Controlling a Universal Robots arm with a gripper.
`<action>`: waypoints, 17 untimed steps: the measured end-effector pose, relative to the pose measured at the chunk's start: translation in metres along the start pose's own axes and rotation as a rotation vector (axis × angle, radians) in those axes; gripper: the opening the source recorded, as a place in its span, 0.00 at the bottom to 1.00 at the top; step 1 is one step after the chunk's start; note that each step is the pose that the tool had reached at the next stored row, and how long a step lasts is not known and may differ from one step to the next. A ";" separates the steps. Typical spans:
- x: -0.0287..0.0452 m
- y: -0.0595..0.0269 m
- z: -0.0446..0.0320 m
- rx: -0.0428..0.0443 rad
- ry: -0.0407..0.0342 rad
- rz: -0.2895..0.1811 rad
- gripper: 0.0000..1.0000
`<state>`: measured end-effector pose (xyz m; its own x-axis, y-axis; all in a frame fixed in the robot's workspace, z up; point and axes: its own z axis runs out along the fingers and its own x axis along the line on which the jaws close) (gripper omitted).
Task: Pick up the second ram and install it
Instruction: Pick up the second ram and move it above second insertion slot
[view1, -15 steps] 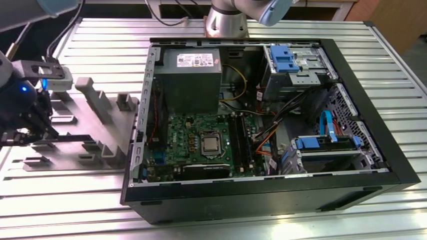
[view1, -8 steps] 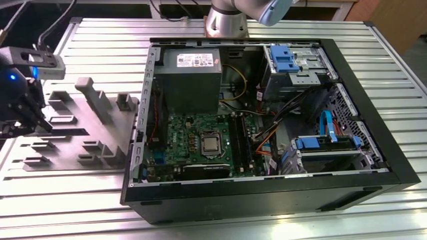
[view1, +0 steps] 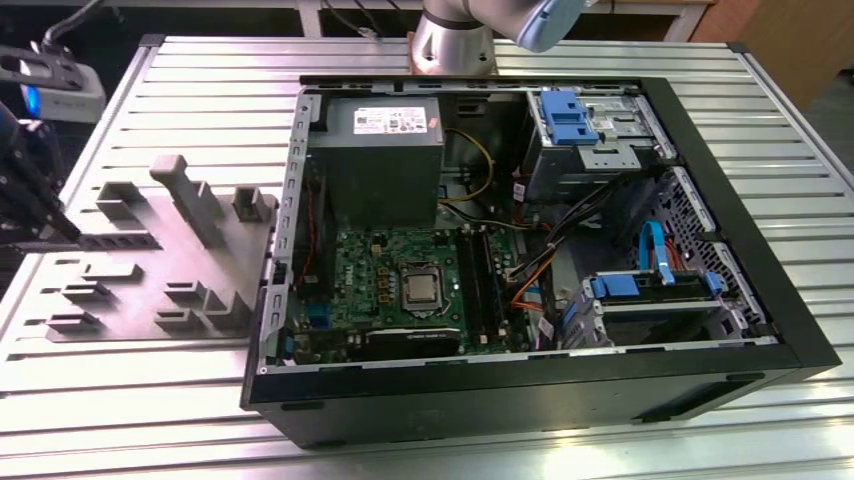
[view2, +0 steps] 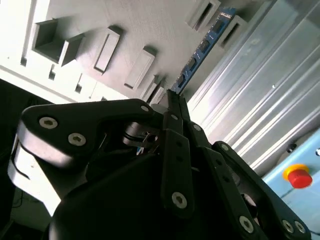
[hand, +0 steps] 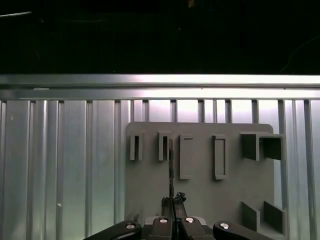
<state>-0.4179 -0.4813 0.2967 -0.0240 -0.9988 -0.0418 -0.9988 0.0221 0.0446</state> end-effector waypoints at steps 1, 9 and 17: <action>-0.0003 0.0002 -0.0045 0.0002 0.0000 0.000 0.11; -0.0020 0.0018 -0.0391 0.0010 -0.0001 0.000 0.11; -0.0036 0.0034 -0.0753 0.0010 0.0000 0.000 0.11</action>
<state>-0.4179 -0.4808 0.3722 -0.0239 -0.9988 -0.0418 -0.9988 0.0221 0.0436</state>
